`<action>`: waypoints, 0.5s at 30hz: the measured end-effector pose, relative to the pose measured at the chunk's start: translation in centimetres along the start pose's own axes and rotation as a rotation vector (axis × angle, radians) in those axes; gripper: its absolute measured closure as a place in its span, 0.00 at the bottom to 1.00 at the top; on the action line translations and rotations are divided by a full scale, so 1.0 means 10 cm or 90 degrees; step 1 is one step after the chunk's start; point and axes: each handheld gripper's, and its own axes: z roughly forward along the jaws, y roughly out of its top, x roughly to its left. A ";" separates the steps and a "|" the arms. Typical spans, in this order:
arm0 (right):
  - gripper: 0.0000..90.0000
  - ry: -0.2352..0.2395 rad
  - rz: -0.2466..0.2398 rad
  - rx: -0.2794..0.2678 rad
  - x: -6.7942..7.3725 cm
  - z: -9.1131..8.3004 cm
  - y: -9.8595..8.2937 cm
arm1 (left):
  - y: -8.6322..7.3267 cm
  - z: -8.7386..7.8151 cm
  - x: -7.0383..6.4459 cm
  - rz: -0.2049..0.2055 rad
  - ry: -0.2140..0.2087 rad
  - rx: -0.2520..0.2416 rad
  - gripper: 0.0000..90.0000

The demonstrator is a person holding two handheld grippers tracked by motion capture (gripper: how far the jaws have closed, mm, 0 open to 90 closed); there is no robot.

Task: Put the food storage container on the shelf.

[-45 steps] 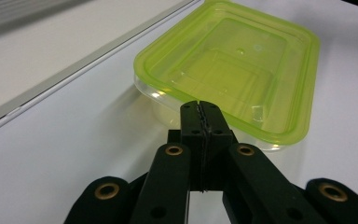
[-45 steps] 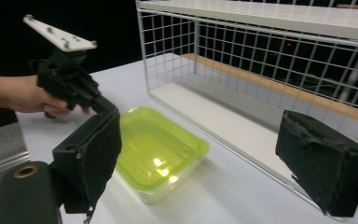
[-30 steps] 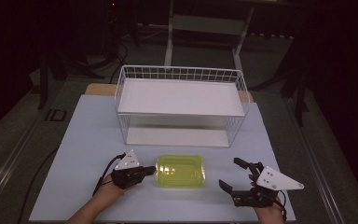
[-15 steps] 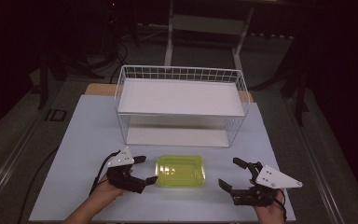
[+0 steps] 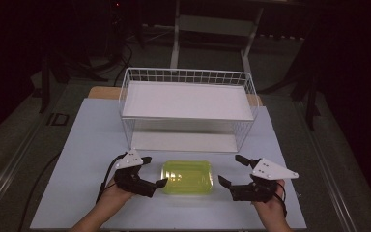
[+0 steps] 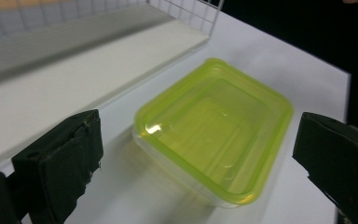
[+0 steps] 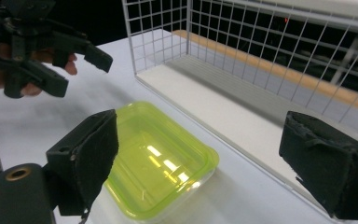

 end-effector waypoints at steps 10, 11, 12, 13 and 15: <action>0.14 0.000 0.047 0.062 0.00 0.38 -0.07 | -0.02 0.15 0.04 -0.063 0.009 0.045 0.02; 0.16 -0.002 0.055 0.071 0.00 0.42 -0.09 | -0.02 0.16 0.05 -0.069 0.012 0.046 0.03; 0.16 0.002 0.061 0.077 -0.01 0.44 -0.11 | -0.03 0.19 0.06 -0.081 0.035 0.054 0.07; 0.16 -0.004 0.070 0.087 -0.02 0.49 -0.15 | -0.03 0.20 0.06 -0.089 0.042 0.058 0.12; 0.18 0.001 0.080 0.104 -0.02 0.55 -0.20 | -0.04 0.22 0.08 -0.112 0.048 0.065 0.16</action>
